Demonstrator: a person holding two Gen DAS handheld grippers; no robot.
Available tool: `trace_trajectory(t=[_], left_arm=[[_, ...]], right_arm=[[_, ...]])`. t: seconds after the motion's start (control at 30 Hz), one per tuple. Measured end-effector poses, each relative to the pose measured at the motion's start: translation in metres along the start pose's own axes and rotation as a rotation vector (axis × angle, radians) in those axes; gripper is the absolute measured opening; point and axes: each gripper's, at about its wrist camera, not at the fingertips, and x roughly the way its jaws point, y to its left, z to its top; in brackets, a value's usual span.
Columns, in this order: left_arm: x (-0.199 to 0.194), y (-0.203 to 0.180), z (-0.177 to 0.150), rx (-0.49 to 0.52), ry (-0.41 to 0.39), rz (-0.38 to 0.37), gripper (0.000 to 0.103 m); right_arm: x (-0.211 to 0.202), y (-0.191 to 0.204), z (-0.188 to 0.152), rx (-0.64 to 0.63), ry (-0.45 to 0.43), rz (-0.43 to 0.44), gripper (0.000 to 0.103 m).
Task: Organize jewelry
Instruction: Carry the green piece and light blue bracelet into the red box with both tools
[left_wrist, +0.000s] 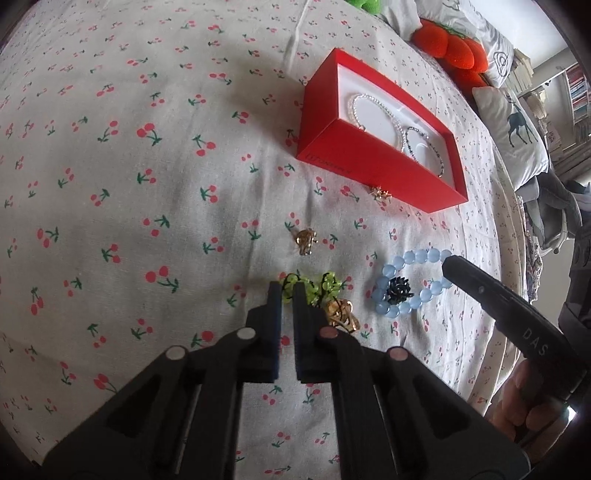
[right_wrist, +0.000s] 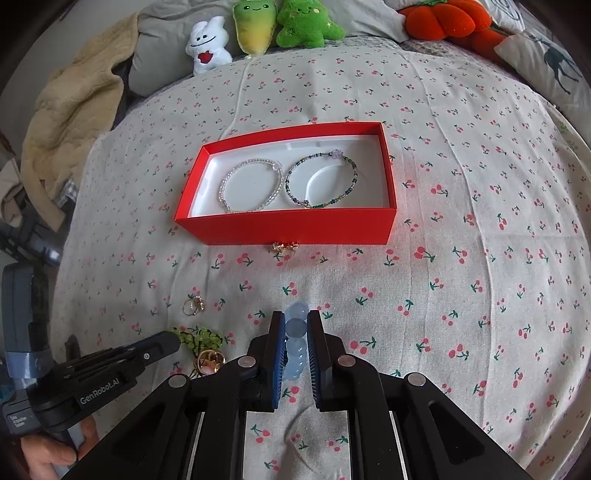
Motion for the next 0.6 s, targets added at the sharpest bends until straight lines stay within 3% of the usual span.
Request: trace_trajectory(t=[0.1,0.6], left_arm=[[-0.018,-0.01,0.002,0.038,-0.067,-0.005,0.006],[-0.078,-0.035,0.013,0.111,-0.237,-0.11,0.006]], right_arm=[[-0.008,0.0,0.002,-0.003,-0.02,0.011,0.012],[-0.051,0.003,0.009,0.019,-0.121,0.073,0.012]])
